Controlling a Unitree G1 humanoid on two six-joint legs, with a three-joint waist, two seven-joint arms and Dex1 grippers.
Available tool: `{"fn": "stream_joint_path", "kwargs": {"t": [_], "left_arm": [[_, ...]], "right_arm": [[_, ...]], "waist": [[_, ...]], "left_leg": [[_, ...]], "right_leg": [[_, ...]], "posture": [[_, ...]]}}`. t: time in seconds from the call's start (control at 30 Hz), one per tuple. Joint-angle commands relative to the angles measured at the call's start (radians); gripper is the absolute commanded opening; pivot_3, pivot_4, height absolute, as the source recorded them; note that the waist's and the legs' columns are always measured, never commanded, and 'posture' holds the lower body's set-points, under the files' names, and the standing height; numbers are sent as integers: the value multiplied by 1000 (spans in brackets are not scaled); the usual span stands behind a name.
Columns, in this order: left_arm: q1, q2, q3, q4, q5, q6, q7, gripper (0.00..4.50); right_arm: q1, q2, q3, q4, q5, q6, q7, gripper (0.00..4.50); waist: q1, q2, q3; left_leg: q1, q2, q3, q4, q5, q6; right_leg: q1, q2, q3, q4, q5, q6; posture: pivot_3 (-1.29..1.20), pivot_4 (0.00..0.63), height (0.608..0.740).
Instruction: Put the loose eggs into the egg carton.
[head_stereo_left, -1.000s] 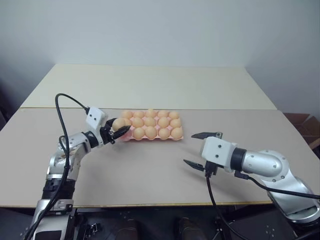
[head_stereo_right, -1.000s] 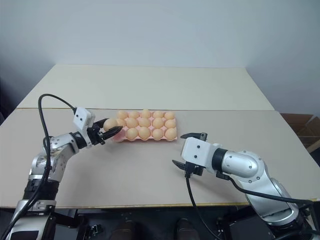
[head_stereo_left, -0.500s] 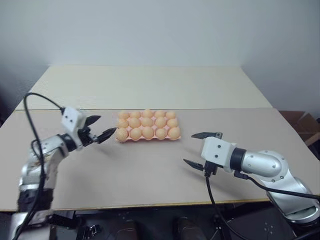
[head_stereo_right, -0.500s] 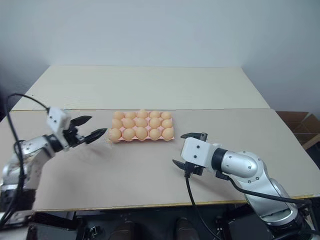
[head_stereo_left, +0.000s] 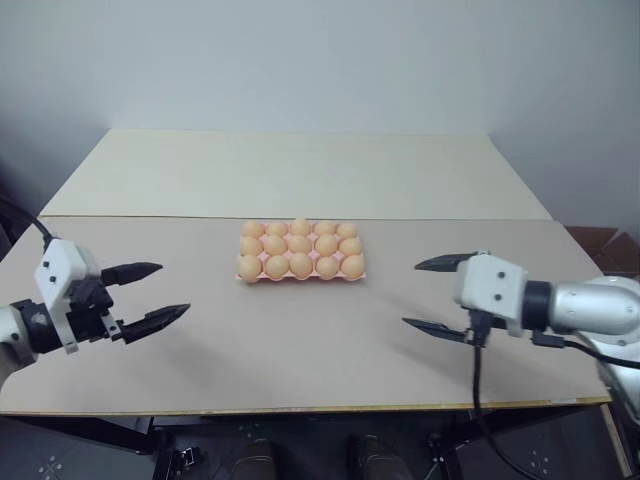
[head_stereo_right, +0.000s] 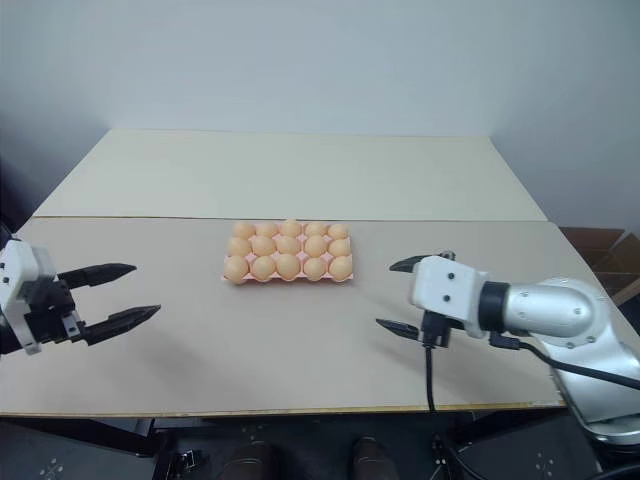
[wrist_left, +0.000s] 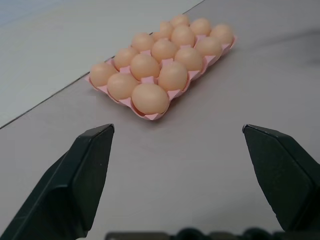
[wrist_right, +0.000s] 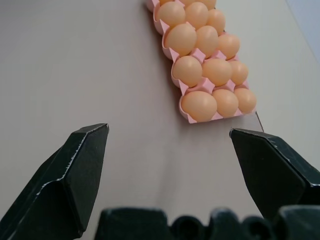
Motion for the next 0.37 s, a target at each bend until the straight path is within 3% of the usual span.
{"fn": "stream_joint_path", "kwargs": {"t": [0.03, 0.37], "left_arm": [[2, 40, 52, -26, -39, 35, -24, 4476], [-20, 45, 49, -22, -34, 73, 45, 4476]], "right_arm": [[18, -33, -78, 4, 28, -43, 31, 4500], [-1, -43, -41, 44, 20, -70, 10, 4500]], "waist": [[0, 0, 0], [0, 0, 0]], "left_leg": [[0, 0, 0, 0, 0, 0], [0, 0, 1, 0, 0, 0]], "right_leg": [[0, 0, 0, 0, 0, 0], [0, 0, 0, 0, 0, 0]], "posture": [[0, 150, 740], [0, 150, 740]]}}
